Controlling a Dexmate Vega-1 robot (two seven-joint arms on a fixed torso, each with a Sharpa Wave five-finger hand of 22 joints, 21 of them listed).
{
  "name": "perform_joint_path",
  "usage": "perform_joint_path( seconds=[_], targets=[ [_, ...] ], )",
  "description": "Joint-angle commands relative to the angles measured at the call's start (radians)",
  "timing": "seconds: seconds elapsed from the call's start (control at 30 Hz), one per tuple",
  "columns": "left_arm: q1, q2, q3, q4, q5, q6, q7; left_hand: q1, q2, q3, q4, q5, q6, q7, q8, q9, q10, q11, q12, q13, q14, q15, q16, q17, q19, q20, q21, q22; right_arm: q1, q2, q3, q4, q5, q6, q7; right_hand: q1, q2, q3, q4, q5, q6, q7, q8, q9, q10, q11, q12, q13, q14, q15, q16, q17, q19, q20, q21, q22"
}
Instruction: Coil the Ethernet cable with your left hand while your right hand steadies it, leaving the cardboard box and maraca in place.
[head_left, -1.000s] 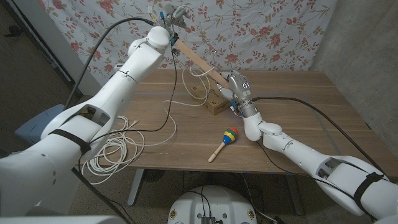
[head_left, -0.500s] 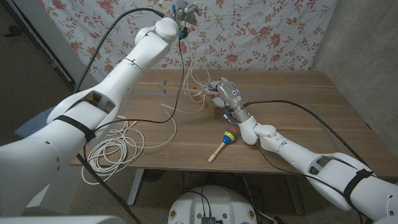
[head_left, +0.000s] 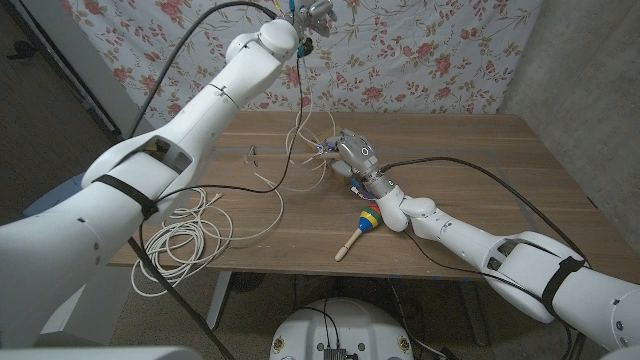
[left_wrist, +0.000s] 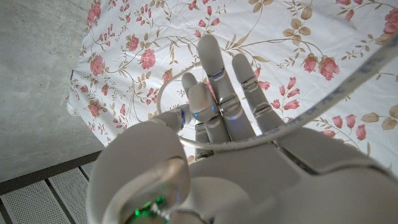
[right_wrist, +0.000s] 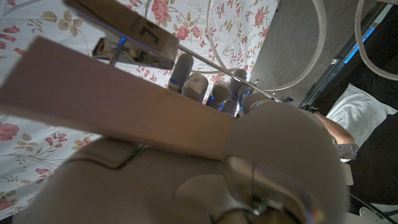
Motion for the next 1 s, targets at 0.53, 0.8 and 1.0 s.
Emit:
perform_joint_path(
  seconds=[0.53,0.8,1.0],
  targets=[
    [0.134,0.011,-0.117,-0.192,-0.292,-0.056,-0.143,-0.006,0.001,0.0,-0.003,0.008,0.011,0.006,0.002,-0.02,-0.025,-0.035,-0.016,-0.009,0.0,0.001,-0.02,-0.011,-0.003,0.0,0.005,0.001,0.012,-0.024,-0.089,-0.259,0.289,-0.61,0.44,-0.025,0.047,0.041,0.029,0.006,0.016,0.009,0.013,-0.001,0.007,-0.005,0.019,0.023,0.005,-0.096,0.005,0.003,0.005,-0.098,0.015,0.005],
    [0.151,0.037,-0.116,-0.237,-0.339,-0.049,-0.153,-0.006,0.001,0.001,-0.003,0.009,0.008,0.009,0.005,-0.022,-0.025,-0.036,-0.028,-0.014,0.0,-0.002,-0.023,-0.01,0.0,0.001,0.006,0.0,0.023,-0.023,-0.075,-0.274,0.353,-0.649,0.429,-0.024,0.048,0.043,0.028,0.006,0.015,0.012,0.015,-0.001,0.008,-0.005,0.026,0.025,0.011,-0.096,0.006,0.003,0.008,-0.096,0.019,0.005],
    [0.154,0.118,-0.063,-0.311,-0.246,-0.017,-0.124,0.022,0.017,-0.013,-0.043,-0.051,0.056,-0.03,-0.063,-0.131,-0.03,-0.039,-0.181,-0.226,-0.031,0.015,-0.054,-0.059,-0.047,0.0,0.027,0.011,0.011,-0.046,-0.069,-0.318,0.371,-0.645,0.397,-0.023,0.048,0.044,0.028,0.005,0.015,0.012,0.016,-0.002,0.005,-0.002,0.032,0.024,0.013,-0.096,0.007,0.003,0.005,-0.095,0.022,0.005]
  ],
)
